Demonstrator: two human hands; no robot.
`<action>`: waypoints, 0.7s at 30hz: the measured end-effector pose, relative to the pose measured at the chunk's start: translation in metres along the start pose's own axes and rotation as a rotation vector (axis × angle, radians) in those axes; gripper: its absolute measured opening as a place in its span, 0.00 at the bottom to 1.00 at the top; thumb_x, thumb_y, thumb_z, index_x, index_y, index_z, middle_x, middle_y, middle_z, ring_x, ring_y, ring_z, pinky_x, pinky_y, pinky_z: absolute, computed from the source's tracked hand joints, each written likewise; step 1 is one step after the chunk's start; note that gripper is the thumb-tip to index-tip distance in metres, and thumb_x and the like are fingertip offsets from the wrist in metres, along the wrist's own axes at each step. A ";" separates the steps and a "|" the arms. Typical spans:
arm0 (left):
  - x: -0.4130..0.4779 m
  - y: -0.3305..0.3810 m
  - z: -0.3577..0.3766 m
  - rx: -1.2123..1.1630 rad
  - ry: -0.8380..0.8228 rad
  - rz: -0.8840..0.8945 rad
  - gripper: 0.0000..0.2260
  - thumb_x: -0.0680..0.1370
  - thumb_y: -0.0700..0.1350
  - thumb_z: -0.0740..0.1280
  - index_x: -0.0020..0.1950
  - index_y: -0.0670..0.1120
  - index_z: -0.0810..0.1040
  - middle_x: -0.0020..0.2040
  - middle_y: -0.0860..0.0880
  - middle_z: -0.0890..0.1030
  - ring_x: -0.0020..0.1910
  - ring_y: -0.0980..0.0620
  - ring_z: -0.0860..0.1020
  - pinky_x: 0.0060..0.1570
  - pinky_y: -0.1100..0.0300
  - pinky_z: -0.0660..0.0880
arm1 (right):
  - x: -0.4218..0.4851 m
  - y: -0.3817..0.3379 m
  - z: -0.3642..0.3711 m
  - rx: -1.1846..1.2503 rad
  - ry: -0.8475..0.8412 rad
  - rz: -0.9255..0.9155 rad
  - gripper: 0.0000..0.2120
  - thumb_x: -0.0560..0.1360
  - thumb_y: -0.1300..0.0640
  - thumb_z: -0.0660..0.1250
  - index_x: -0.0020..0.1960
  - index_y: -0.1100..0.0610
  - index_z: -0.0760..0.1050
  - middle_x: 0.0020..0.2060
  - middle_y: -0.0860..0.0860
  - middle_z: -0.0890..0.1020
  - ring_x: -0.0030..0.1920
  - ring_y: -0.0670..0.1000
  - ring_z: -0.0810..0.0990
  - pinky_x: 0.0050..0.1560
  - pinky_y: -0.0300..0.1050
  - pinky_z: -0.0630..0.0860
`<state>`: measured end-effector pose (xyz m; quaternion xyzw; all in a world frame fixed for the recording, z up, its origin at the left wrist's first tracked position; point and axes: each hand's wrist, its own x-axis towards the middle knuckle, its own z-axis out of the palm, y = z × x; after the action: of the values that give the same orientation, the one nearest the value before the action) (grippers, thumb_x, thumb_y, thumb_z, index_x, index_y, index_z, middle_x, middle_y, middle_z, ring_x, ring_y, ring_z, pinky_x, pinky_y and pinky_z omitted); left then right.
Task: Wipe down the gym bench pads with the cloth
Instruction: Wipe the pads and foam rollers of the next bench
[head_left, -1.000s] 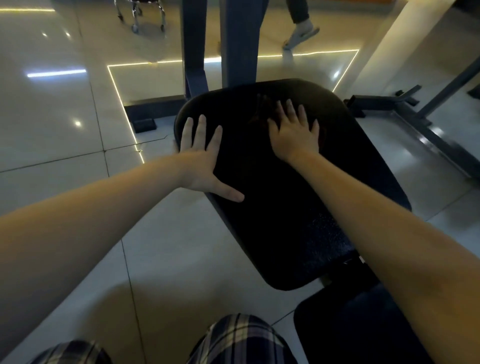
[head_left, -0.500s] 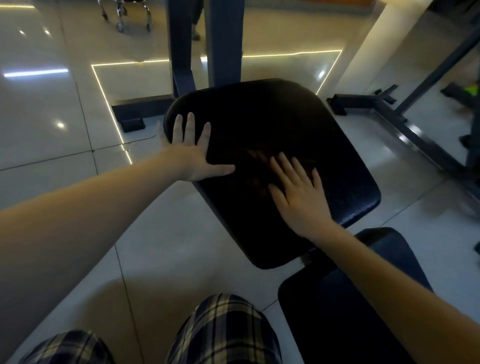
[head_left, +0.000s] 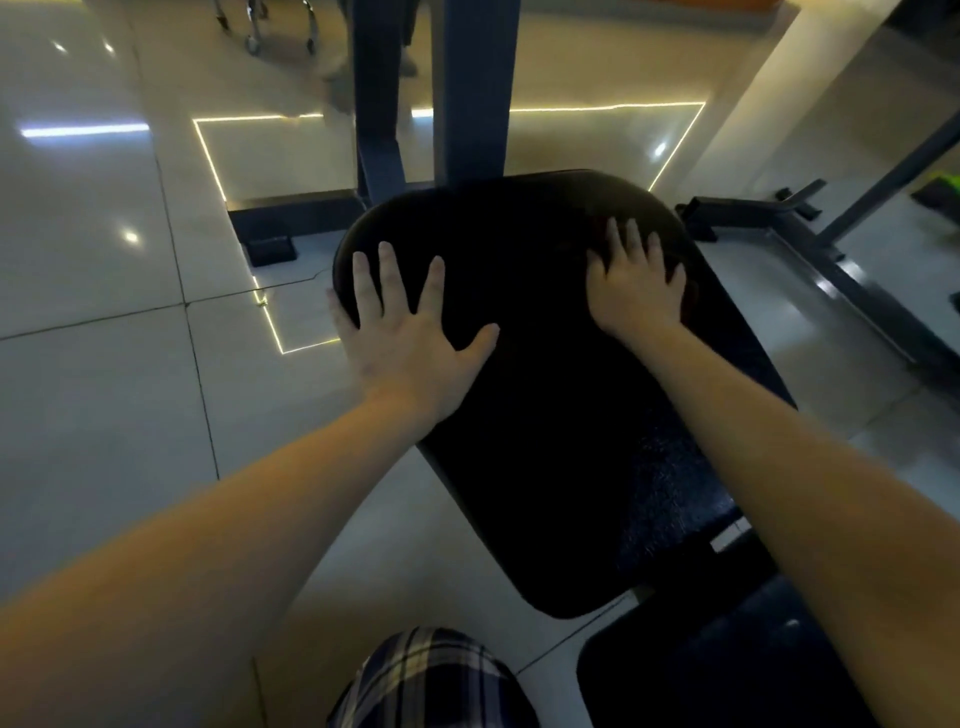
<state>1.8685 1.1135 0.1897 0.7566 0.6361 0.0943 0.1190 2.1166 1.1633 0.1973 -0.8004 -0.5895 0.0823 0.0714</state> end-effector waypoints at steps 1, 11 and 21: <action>0.000 0.000 0.000 0.004 0.006 0.000 0.36 0.77 0.71 0.48 0.81 0.56 0.45 0.81 0.43 0.39 0.79 0.41 0.37 0.75 0.38 0.38 | 0.019 -0.013 -0.002 0.006 -0.007 0.044 0.27 0.83 0.43 0.44 0.80 0.48 0.44 0.79 0.48 0.45 0.79 0.53 0.41 0.74 0.63 0.40; 0.003 0.001 0.008 0.032 0.041 -0.029 0.36 0.77 0.71 0.47 0.81 0.57 0.45 0.81 0.43 0.40 0.79 0.40 0.38 0.75 0.37 0.39 | 0.011 -0.046 -0.001 -0.041 -0.054 -0.110 0.26 0.83 0.43 0.45 0.79 0.46 0.45 0.79 0.46 0.46 0.79 0.50 0.43 0.75 0.61 0.41; 0.002 0.002 0.007 0.035 0.040 -0.030 0.36 0.77 0.71 0.47 0.81 0.56 0.46 0.81 0.43 0.40 0.79 0.40 0.38 0.75 0.37 0.39 | -0.211 0.055 0.020 -0.123 -0.062 -0.463 0.27 0.81 0.37 0.38 0.79 0.40 0.43 0.79 0.43 0.49 0.78 0.46 0.45 0.76 0.53 0.43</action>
<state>1.8732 1.1149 0.1838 0.7470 0.6510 0.0965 0.0944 2.1024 0.9462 0.1758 -0.6439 -0.7631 0.0522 0.0211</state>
